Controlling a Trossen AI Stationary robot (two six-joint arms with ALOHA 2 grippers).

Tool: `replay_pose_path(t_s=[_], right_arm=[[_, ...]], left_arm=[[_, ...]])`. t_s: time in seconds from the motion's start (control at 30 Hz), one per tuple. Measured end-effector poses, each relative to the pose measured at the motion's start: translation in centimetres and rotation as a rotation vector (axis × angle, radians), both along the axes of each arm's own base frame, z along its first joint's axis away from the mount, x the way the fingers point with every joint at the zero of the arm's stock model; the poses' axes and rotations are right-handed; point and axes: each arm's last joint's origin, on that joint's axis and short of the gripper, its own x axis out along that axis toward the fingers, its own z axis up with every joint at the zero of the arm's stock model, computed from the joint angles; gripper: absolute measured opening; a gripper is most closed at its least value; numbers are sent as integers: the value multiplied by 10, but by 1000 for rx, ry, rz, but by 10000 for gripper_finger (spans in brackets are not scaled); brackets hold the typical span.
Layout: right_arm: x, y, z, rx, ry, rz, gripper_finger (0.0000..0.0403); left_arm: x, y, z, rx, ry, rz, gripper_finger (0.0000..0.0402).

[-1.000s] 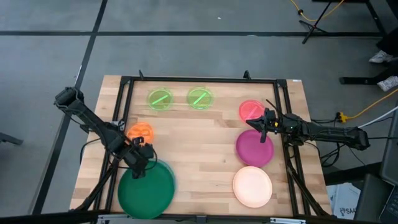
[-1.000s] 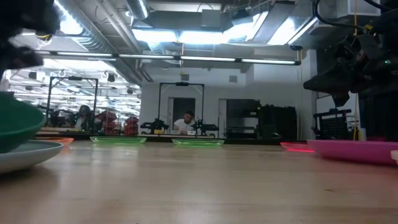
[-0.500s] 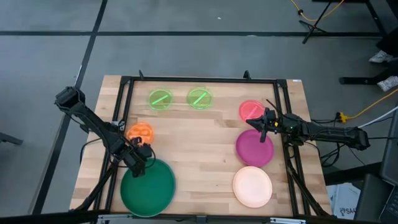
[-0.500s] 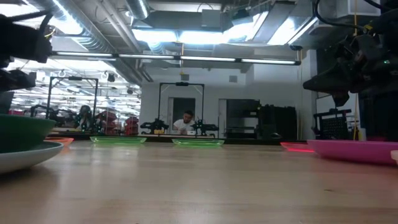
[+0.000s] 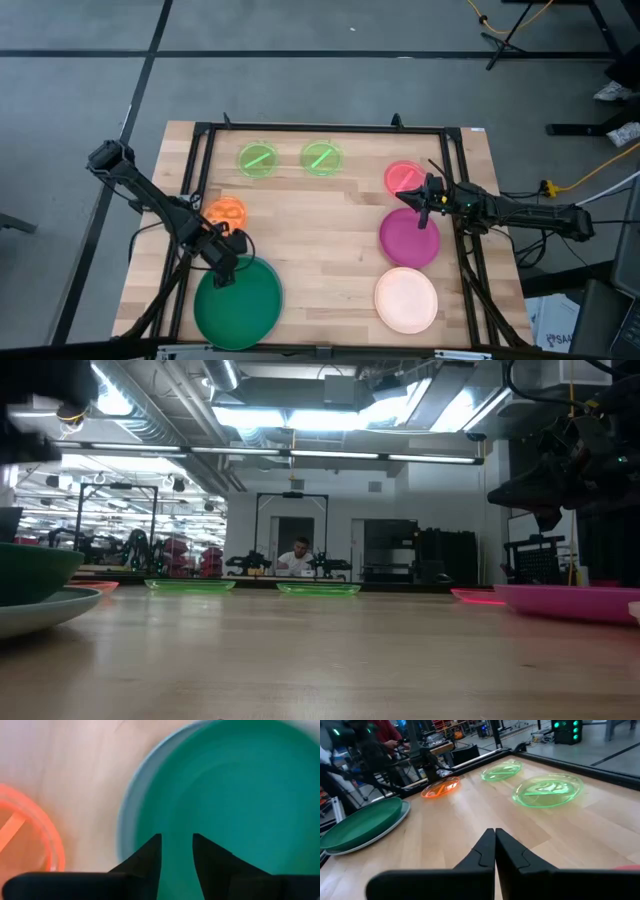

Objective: Stack plastic plates
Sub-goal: Move the stacked plates to the center of the table

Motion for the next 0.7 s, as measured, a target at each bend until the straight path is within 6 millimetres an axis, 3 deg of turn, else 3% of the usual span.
replay_pose_path(t_s=[0.2, 0.3, 0.43, 0.7], right_arm=[[0, 1, 0, 5, 1, 22, 1], [0, 1, 0, 6, 1, 25, 1], [0, 1, 0, 6, 1, 25, 1], [0, 1, 0, 5, -2, 25, 1]], left_arm=[[7, -24, 39, 26, -281, -1, 101], [13, -31, 47, 7, -420, 30, 101], [25, -28, 55, 66, -570, 76, 101], [46, -30, 59, 113, -693, -71, 146]])
